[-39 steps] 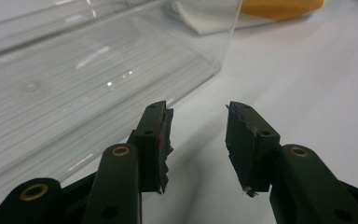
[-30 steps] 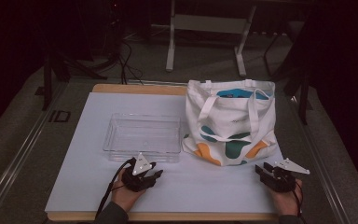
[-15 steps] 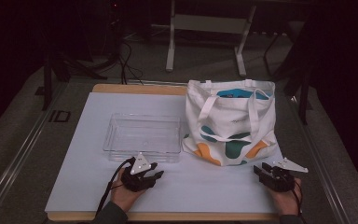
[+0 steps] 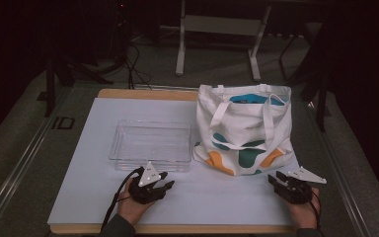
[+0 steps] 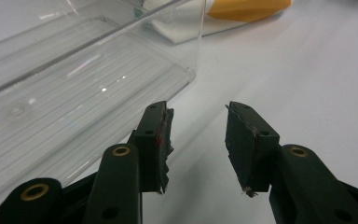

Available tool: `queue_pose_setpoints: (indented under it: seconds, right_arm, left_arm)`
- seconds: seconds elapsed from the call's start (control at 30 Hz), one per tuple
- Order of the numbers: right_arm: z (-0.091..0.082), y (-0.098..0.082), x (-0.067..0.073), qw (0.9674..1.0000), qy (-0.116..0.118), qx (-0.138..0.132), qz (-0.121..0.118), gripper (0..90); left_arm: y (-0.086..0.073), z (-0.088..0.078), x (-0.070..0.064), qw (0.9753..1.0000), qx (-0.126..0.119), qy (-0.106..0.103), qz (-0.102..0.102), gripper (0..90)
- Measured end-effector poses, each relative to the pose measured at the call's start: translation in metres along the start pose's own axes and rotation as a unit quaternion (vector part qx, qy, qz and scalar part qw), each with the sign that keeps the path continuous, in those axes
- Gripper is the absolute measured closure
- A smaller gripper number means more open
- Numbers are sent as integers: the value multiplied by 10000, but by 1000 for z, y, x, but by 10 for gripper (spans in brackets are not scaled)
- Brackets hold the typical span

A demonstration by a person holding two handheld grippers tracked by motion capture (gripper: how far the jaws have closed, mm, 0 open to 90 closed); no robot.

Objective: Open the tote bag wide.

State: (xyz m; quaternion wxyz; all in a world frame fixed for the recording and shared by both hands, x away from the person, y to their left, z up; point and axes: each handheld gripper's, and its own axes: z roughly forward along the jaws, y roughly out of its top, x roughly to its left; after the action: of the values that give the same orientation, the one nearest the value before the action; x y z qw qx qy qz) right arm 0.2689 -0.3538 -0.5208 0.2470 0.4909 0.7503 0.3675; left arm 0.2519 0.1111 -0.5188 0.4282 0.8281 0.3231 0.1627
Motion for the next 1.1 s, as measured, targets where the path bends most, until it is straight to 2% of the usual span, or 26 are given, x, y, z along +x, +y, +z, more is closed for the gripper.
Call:
queue_pose_setpoints:
  seconds: [0.13,0.23,0.33,0.47,0.7,1.0,1.1]
  right_arm:
    - [-3,3,1,10000,-4,0,-24,605]
    - [-4,5,1,10000,18,-9,-55,605]
    - [-6,10,3,9999,60,-61,-100,608]
    - [-7,16,4,9998,92,-105,-106,613]
    - [-12,24,2,9998,52,-182,-71,624]
    - [-17,38,-3,9994,12,-323,88,642]
    - [-17,42,-3,9994,16,-332,52,662]
  left_arm:
    - [3,-2,0,10000,6,31,89,591]
    - [4,-3,1,10000,-23,7,84,598]
    - [8,-6,1,9998,-166,-34,49,604]
    - [14,-9,1,9997,-176,-93,123,607]
    - [26,-12,3,9992,-181,-269,239,591]
    - [44,-15,8,9985,-326,-339,291,590]
    - [48,-15,8,9982,-339,-364,346,583]
